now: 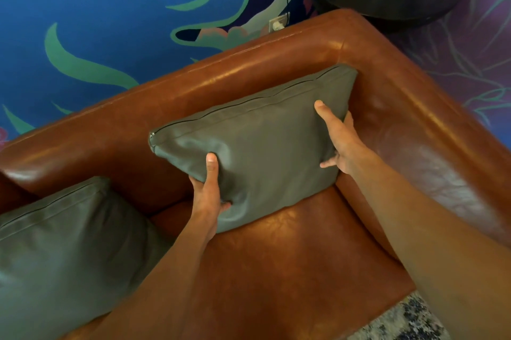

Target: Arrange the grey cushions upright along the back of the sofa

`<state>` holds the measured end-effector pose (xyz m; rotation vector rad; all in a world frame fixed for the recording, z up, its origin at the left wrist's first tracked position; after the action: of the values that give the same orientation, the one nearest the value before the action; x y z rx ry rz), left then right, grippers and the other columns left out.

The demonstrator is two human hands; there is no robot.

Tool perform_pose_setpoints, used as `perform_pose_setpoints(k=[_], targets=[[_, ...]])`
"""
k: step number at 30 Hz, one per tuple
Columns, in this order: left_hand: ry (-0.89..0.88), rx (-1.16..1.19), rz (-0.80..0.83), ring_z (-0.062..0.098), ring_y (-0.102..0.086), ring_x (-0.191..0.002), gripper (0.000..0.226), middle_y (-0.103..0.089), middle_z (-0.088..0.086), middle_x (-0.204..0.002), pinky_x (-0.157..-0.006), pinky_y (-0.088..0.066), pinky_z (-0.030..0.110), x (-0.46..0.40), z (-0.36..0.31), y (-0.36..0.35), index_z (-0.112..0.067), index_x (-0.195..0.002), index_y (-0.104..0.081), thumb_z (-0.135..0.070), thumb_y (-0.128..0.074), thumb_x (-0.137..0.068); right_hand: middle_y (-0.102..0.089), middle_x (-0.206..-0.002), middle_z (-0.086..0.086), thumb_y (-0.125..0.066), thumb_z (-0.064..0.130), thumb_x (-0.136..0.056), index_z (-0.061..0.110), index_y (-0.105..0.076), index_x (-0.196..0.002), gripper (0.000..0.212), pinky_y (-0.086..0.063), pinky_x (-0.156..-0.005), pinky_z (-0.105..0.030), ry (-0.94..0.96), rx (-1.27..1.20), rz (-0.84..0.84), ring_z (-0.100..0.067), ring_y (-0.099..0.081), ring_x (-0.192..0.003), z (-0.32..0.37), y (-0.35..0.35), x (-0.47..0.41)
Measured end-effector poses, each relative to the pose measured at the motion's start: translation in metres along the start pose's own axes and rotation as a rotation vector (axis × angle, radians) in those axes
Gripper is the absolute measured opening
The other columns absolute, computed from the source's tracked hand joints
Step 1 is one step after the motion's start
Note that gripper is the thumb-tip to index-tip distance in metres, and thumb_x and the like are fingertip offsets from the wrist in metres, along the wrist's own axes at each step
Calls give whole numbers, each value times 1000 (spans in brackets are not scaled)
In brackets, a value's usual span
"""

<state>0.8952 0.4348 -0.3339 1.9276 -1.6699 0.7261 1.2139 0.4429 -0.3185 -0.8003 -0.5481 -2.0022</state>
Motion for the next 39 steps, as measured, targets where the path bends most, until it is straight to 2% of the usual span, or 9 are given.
perform_pose_setpoints(k=[9, 16, 18, 22, 26, 29, 31, 35, 39], targets=[[4, -72, 10, 25, -41, -150, 96, -39, -10, -165, -106, -50, 67, -11, -1, 13, -45, -165, -16, -80, -58, -85, -19, -173, 8, -74, 79, -75, 46, -4, -167, 121, -44, -105, -76, 19, 45, -84, -33, -34, -154, -9, 2, -3], [-112, -161, -33, 16, -60, -129, 110, -62, -18, -135, -114, -49, 54, -5, -13, 38, -39, -157, -40, -90, -72, -66, -24, -174, 4, -65, 68, -92, 39, -9, -169, 100, -44, -116, -58, 134, 110, -123, -30, -38, -153, -22, 8, 11], [-138, -194, -55, 18, -65, -124, 93, -67, -13, -132, -110, -53, 51, 0, -18, 48, -33, -146, -54, -84, -73, -70, -23, -174, 2, -64, 64, -94, 38, -8, -169, 97, -41, -119, -58, 148, 141, -114, -29, -37, -154, -25, 3, 18], [-205, -208, -101, 15, -70, -108, 25, -72, -12, -113, -104, -58, 49, 13, -38, 55, -34, -113, -68, -52, -70, -96, -22, -175, 0, -66, 55, -97, 35, -8, -170, 95, -39, -122, -55, 146, 194, -60, -29, -36, -155, -32, -21, 42], [-304, -161, -128, 14, -71, -112, 37, -75, -10, -120, -106, -57, 47, 17, -70, 55, -29, -139, -65, -37, -64, -102, -14, -177, -4, -61, 45, -104, 25, -9, -171, 87, -29, -128, -44, 232, 328, -18, -28, -26, -160, -25, -51, 70], [-316, -170, -140, 10, -69, -109, 16, -73, -16, -111, -109, -54, 46, 14, -86, 61, -37, -117, -70, -36, -60, -104, -4, -178, -5, -57, 40, -107, 22, -7, -171, 83, -27, -126, -41, 304, 421, -7, -28, -23, -161, -16, -69, 88], [-325, -194, -147, 6, -66, -106, 18, -69, -23, -106, -112, -51, 44, 15, -88, 65, -37, -120, -68, -34, -57, -106, 1, -178, -4, -56, 36, -108, 24, -5, -171, 82, -27, -125, -39, 317, 446, 0, -27, -22, -161, -16, -75, 96], [-279, -212, -113, 17, -55, -139, 54, -60, -13, -147, -121, -42, 45, 16, -77, 70, -28, -161, -43, -31, -56, -108, 8, -178, -3, -55, 32, -109, 26, -2, -171, 81, -32, -121, -36, 345, 557, -14, -26, -26, -160, -25, -80, 111], [-237, -264, -84, 16, -46, -149, 60, -48, -12, -162, -124, -39, 47, 21, -72, 78, -30, -163, -37, -32, -58, -107, 6, -178, -2, -56, 31, -108, 26, -9, -171, 79, -45, -112, -39, 420, 667, -11, -29, -39, -152, -31, -94, 130]])
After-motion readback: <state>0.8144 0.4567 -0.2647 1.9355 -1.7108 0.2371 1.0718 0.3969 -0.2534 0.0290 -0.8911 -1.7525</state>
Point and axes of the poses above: each hand's wrist, its own x-axis away from the middle knuckle, its own y-axis out of the back of the hand, z = x × y, the point moved 9 cm from there along -x, towards the middle knuckle
